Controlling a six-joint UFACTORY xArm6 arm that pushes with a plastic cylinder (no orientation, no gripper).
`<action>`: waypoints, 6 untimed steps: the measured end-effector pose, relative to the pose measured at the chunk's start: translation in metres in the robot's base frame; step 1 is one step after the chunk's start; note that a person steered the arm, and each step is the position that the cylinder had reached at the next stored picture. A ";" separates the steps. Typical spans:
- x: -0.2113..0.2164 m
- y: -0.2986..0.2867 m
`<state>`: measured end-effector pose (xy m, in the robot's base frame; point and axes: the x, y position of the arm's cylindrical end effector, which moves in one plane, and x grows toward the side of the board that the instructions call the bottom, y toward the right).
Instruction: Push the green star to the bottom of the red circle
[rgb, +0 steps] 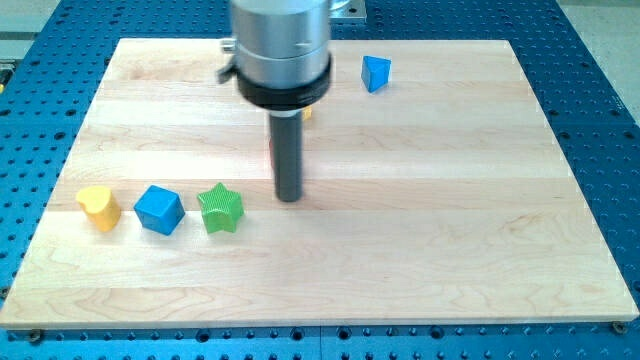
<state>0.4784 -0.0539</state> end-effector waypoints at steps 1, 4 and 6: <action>-0.018 -0.008; 0.072 -0.026; 0.055 -0.097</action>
<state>0.5338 -0.1511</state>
